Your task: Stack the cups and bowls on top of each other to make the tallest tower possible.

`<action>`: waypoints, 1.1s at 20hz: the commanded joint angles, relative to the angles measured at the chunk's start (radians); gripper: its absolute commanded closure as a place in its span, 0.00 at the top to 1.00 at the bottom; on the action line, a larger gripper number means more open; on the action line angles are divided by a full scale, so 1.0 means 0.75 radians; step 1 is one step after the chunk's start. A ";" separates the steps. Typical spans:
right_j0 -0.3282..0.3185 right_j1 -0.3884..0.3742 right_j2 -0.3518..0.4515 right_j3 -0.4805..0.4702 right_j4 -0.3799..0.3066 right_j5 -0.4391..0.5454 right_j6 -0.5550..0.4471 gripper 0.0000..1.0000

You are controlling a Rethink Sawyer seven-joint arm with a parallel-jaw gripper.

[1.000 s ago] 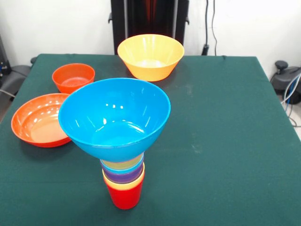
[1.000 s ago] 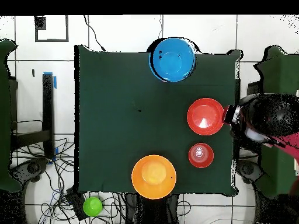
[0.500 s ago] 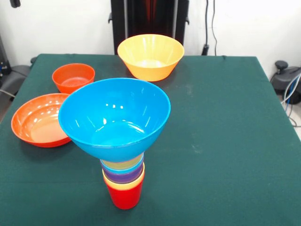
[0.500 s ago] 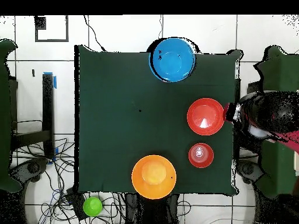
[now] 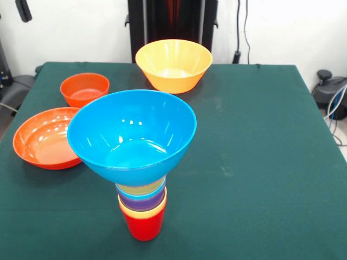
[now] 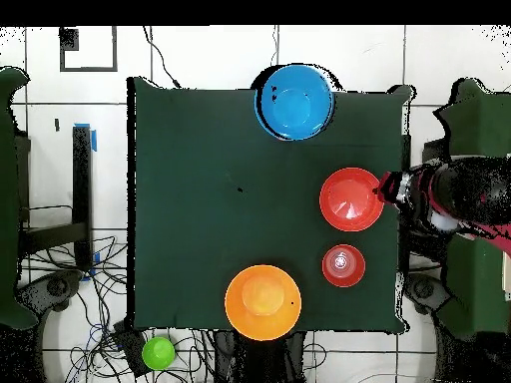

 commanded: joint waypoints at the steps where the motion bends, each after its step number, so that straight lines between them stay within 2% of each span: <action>1: -0.080 0.131 0.312 0.198 -0.010 -0.107 -0.456 1.00; 7: -0.157 0.186 0.420 0.229 -0.088 -0.216 -0.433 1.00; 12: -0.195 0.241 0.473 0.230 -0.188 -0.296 -0.411 1.00; 22: -0.271 0.391 0.566 0.149 -0.361 -0.352 -0.442 1.00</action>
